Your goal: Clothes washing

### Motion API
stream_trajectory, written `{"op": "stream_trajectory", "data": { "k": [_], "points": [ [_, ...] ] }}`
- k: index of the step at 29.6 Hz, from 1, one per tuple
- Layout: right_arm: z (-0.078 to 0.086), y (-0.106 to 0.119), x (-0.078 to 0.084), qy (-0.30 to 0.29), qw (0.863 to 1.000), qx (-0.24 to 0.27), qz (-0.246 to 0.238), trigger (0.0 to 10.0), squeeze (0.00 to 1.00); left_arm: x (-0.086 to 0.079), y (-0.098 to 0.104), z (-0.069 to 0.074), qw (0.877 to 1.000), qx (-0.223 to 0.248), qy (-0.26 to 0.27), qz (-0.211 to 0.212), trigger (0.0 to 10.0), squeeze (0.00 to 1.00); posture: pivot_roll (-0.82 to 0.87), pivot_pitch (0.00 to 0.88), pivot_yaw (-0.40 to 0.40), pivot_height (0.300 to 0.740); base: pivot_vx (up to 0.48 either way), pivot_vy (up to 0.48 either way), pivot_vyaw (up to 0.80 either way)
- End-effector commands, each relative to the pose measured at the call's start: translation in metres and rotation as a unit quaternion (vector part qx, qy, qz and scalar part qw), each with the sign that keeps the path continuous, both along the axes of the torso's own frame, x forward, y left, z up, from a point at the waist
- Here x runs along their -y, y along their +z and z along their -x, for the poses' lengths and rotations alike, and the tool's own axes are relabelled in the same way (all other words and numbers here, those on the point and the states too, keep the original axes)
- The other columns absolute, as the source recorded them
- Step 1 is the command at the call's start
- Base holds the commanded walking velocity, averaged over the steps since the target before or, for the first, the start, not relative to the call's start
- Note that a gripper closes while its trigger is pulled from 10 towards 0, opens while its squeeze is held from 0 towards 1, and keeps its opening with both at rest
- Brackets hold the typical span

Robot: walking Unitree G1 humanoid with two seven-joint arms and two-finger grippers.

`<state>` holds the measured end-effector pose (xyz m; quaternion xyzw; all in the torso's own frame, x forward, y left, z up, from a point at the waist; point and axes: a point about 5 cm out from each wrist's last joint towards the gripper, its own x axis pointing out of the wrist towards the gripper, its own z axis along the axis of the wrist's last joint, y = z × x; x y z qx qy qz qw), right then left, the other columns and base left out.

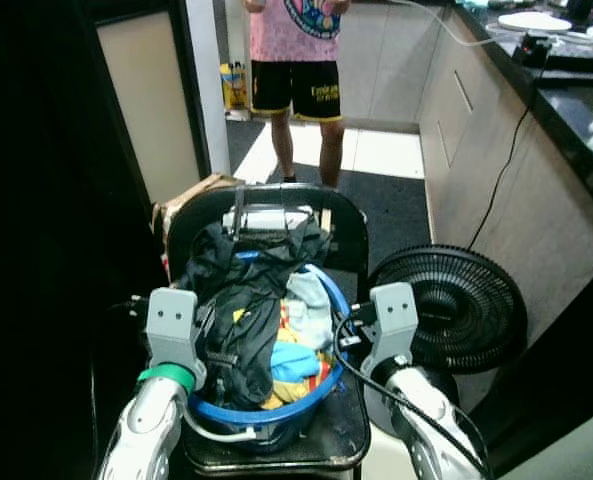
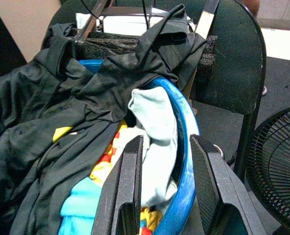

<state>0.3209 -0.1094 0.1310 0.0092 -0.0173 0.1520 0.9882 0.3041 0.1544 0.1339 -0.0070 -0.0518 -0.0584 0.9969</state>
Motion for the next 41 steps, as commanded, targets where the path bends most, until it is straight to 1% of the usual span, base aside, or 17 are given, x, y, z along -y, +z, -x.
{"op": "stream_trajectory", "data": {
  "k": [1, 4, 8, 10, 12, 15, 18, 22, 26, 33, 37, 41],
  "points": [
    [0.004, -0.005, 0.000, -0.004, 1.000, -0.011, -0.002, 10.0, 0.00, -0.002, -0.005, 0.003, 1.000, -0.011, 0.002, 0.004, 10.0, 0.00, -0.01, 0.049, 0.075, 0.740, 0.000, 0.000, 0.00],
    [0.004, -0.008, -0.001, -0.006, 1.000, -0.016, 0.005, 10.0, 0.00, -0.005, -0.007, 0.004, 1.000, -0.017, 0.002, -0.002, 10.0, 0.00, -0.02, 0.048, 0.092, 0.740, 0.000, 0.000, 0.00],
    [0.004, -0.009, -0.001, -0.013, 1.000, -0.018, 0.003, 10.0, 0.00, -0.006, -0.009, 0.004, 1.000, -0.019, 0.002, -0.006, 10.0, 0.00, -0.02, 0.049, 0.092, 0.740, 0.000, 0.000, 0.00],
    [0.002, -0.010, 0.001, -0.024, 0.999, -0.022, -0.001, 10.0, 0.00, -0.005, -0.010, 0.002, 1.000, -0.022, 0.001, -0.013, 10.0, 0.00, -0.03, 0.049, 0.073, 0.740, 0.000, 0.000, 0.00],
    [0.002, -0.010, 0.001, -0.024, 0.999, -0.022, -0.001, 10.0, 0.00, -0.005, -0.010, 0.002, 1.000, -0.022, 0.001, -0.013, 10.0, 0.00, -0.03, 0.049, 0.073, 0.740, 0.000, 0.000, 0.00],
    [-0.001, -0.007, 0.004, -0.019, 1.000, -0.024, 0.004, 10.0, 0.00, 0.002, -0.010, -0.001, 1.000, -0.021, 0.000, -0.020, 10.0, 0.00, -0.03, 0.054, 0.034, 0.740, 0.000, 0.000, 0.00],
    [-0.002, -0.007, 0.004, -0.017, 1.000, -0.025, 0.006, 10.0, 0.00, 0.003, -0.010, -0.001, 1.000, -0.021, 0.000, -0.021, 10.0, 0.00, -0.03, 0.054, 0.034, 0.740, 0.000, 0.000, 0.00],
    [-0.004, -0.007, 0.009, -0.019, 0.999, -0.029, 0.006, 10.0, 0.00, 0.006, -0.012, 0.003, 1.000, -0.021, 0.002, -0.017, 10.0, 0.00, -0.03, 0.055, 0.008, 0.740, 0.000, 0.000, 0.00],
    [-0.004, -0.006, 0.008, -0.017, 0.999, -0.030, 0.006, 10.0, 0.00, 0.006, -0.013, 0.003, 1.000, -0.021, 0.003, -0.018, 10.0, 0.00, -0.03, 0.048, -0.002, 0.740, 0.000, 0.000, 0.00],
    [-0.005, -0.006, 0.009, -0.015, 0.999, -0.029, 0.005, 10.0, 0.00, 0.007, -0.012, 0.001, 1.000, -0.020, 0.005, -0.020, 10.0, 0.00, -0.02, 0.043, -0.001, 0.740, 0.000, 0.000, 0.00],
    [-0.005, -0.007, 0.011, -0.019, 0.999, -0.030, 0.001, 10.0, 0.00, 0.004, -0.010, -0.001, 0.999, -0.018, 0.009, -0.026, 10.0, 0.00, -0.01, 0.040, -0.001, 0.740, 0.000, 0.000, 0.00],
    [-0.004, -0.009, 0.016, -0.025, 0.999, -0.031, -0.002, 10.0, 0.00, 0.003, -0.009, -0.004, 0.999, -0.020, 0.014, -0.028, 10.0, 0.00, -0.02, 0.032, 0.002, 0.740, 0.000, 0.000, 0.00]
  ]
}}
